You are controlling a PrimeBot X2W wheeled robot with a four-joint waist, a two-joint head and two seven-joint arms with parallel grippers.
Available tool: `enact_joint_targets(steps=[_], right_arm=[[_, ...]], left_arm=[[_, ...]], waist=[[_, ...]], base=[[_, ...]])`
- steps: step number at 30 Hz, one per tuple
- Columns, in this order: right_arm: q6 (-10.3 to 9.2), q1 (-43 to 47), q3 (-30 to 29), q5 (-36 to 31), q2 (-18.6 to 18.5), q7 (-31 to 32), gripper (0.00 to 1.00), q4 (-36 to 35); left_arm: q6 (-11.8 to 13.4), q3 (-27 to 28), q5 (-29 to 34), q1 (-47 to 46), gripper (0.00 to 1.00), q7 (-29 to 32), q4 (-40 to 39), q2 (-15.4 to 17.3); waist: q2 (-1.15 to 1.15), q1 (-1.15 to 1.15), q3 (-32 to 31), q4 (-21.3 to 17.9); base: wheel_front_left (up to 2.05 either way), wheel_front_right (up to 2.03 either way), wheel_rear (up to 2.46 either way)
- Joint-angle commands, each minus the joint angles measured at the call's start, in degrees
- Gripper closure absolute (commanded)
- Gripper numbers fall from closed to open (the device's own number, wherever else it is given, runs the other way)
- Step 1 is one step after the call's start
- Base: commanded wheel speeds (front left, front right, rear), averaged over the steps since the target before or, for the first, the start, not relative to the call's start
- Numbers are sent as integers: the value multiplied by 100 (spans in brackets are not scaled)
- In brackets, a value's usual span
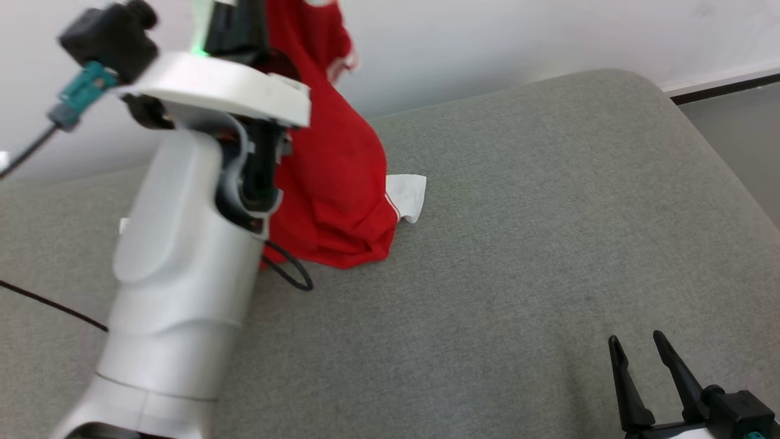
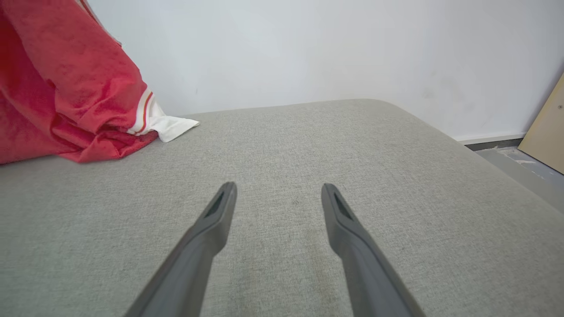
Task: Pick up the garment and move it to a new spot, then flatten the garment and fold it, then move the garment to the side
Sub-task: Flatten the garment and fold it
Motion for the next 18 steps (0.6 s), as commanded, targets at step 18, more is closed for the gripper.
enact_joint_targets(steps=[18], right_arm=[[-17, -124, 129, 64, 130, 5, 0, 14]], left_arm=[[950, -3542, -2396, 1606, 100, 0, -688, -191]], waist=[[0, -1, 220, -289]], base=[[0, 0, 0]])
